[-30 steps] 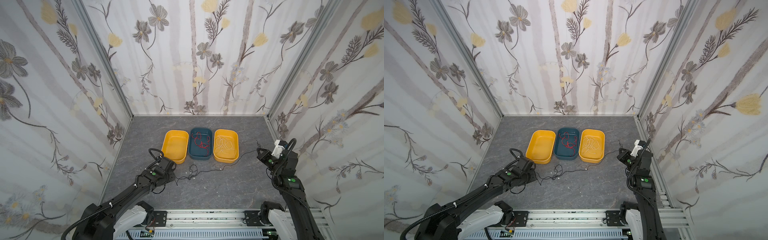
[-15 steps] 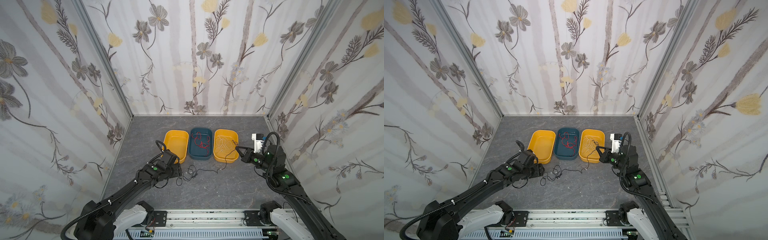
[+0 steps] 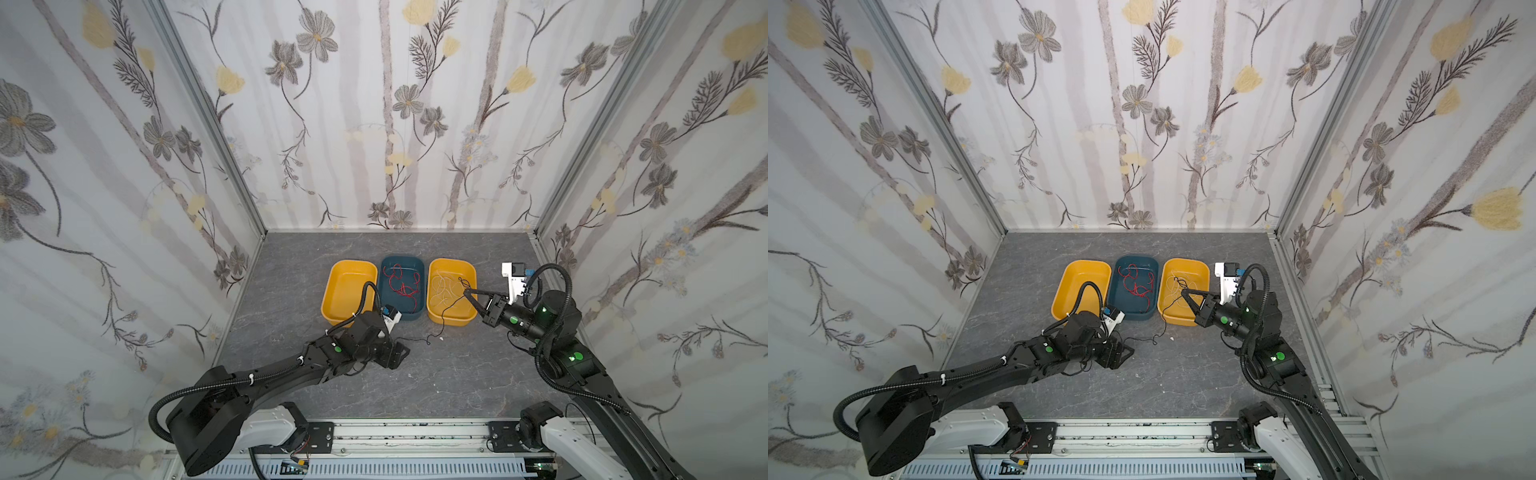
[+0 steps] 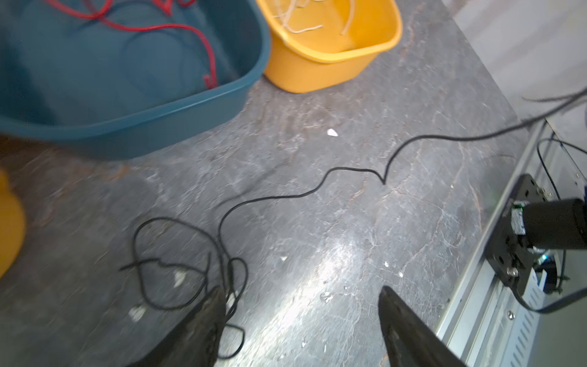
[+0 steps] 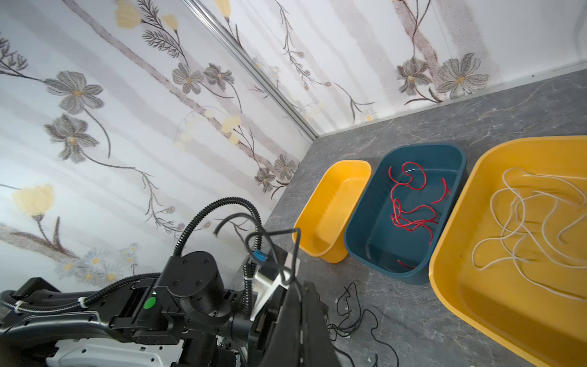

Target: Untangle the cables

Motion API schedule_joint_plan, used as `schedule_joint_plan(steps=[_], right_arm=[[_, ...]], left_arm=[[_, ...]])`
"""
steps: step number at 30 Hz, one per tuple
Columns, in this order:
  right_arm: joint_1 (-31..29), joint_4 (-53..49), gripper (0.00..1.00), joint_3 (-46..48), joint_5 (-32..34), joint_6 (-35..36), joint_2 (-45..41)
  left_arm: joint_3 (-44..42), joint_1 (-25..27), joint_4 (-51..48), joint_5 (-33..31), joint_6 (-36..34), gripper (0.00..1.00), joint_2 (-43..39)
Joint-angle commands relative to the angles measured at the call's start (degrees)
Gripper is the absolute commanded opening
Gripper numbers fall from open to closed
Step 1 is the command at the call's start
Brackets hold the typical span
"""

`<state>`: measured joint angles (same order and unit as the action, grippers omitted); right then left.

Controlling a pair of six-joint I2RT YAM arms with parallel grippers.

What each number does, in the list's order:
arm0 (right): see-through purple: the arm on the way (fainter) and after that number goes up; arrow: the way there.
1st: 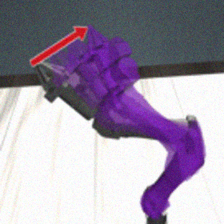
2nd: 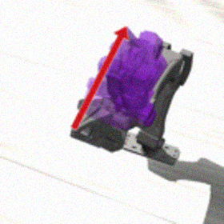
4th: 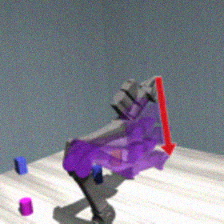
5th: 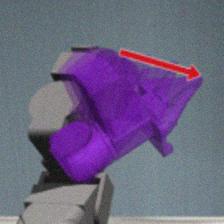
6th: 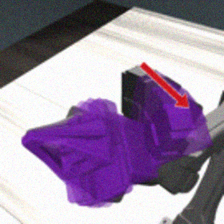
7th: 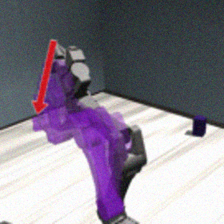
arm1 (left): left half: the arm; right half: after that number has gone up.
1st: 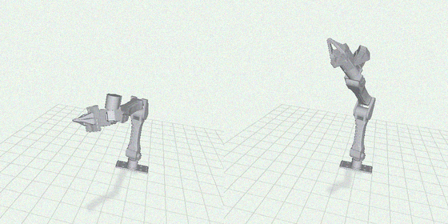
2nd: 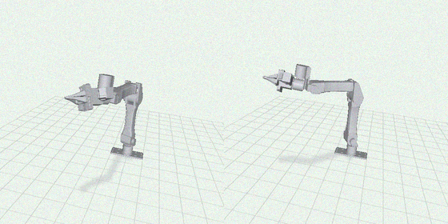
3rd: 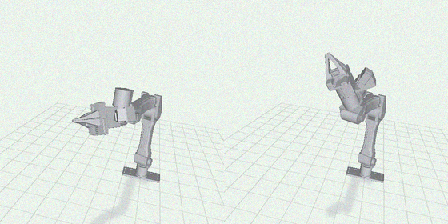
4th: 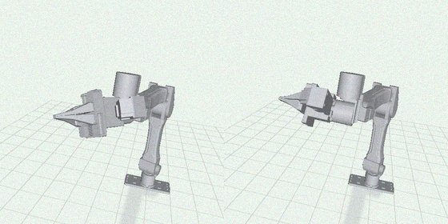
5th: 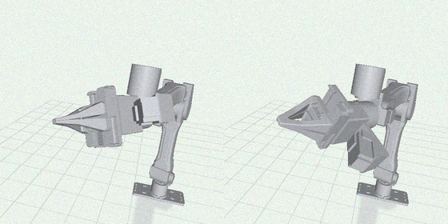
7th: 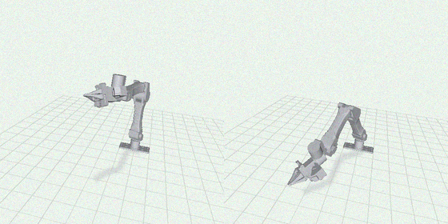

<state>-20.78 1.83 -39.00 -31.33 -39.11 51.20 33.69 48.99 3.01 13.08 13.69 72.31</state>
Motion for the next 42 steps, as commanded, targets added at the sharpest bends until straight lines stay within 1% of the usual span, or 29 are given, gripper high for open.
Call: schedule_joint_plan(steps=[1, 5, 8, 12, 15, 18, 20, 21, 22, 24, 25, 27, 30, 33, 38, 39, 40, 41, 42], right_arm=[[-0.08, 6.12, 0.0, -0.72, -4.25, -3.64, -0.44], [-0.05, 7.93, 0.0, -1.09, -6.11, -5.31, -1.0], [0.01, 7.63, 0.0, -1.43, -6.12, -5.76, -1.74], [0.12, 7.17, 0.0, -1.12, -5.38, -6.2, -3.07], [0.99, 5.32, 0.0, -0.65, -2.54, -6.1, -3.89], [4.25, 2.18, 0.0, 0.54, 1.78, -6.19, -6.01], [7.21, 1.08, 0.0, 1.64, 2.53, -6.59, -7.24], [8.9, 0.35, 0.0, 2.34, 2.82, -6.84, -7.82], [10.19, -0.48, 0.0, 3.04, 3.41, -6.86, -8.18], [11.25, -2.7, 0.0, 4.21, 6.2, -6.83, -9.01], [11.28, -3.48, 0.0, 5.14, 7.88, -6.77, -9.65], [11.29, -5.73, 0.0, 6.97, 11.74, -6.59, -11.09], [11.28, -8.81, 0.0, 10.09, 15.77, -6.25, -12.65], [11.28, -10.07, 0.0, 13.98, 17.38, -5.77, -13.32], [11.28, -12.51, 0.06, 18.51, 19.22, -5.36, -12.73], [11.28, -12.95, 0.09, 19.04, 19.31, -5.38, -12.54], [11.28, -13.62, 0.15, 19.63, 19.31, -5.38, -12.29], [11.24, -14.25, 0.27, 19.86, 19.45, -5.51, -12.18], [11.2, -15.14, 0.33, 19.95, 19.9, -5.5, -12.24]], left_arm=[[0.85, 0.45, 12.26, 1.44, -8.36, 0.77, 3.71], [3.47, 0.67, 12.81, 1.41, -12.82, 0.76, 8.76], [4.17, 0.82, 14.67, 3.06, -14.85, 0.75, 11.62], [5.25, 0.76, 17.12, 4.33, -15.17, 0.71, 14.98], [6.54, 0.83, 16.86, 3.95, -14.57, 0.65, 17.15], [6.74, 0.76, 16.45, 3.02, -12.6, 0.54, 18.06], [5.98, 0.78, 17.5, 3.26, -11.54, 0.44, 17.73], [5.54, 0.77, 18.01, 2.69, -10.86, 0.31, 17.43], [5.39, 0.74, 18.07, 1.53, -10.11, 0.21, 17.05], [5.42, 0.7, 17.67, -0.48, -9.05, 0.08, 16.45], [5.42, 0.68, 17.54, -1.07, -8.42, 0.05, 16.12], [5.29, 0.74, 17.99, -0.67, -7.35, 0.05, 15.32], [6.2, 0.75, 17.63, 0.53, -6.15, 0.05, 15.21], [8.87, 0.76, 14.57, 1.3, -5.81, 0.05, 16.64], [13.56, 0.78, 12.3, 2.45, -3.76, 0.05, 18.98], [14.43, 0.76, 12.14, 2.66, -2.98, 0.05, 19.26], [15.19, 0.77, 12.19, 2.92, -2.27, 0.05, 19.53], [15.92, 0.82, 12.08, 3.13, -1.65, 0.05, 19.84], [16.7, 0.78, 11.83, 3.18, -1.04, 0.05, 20.26]])
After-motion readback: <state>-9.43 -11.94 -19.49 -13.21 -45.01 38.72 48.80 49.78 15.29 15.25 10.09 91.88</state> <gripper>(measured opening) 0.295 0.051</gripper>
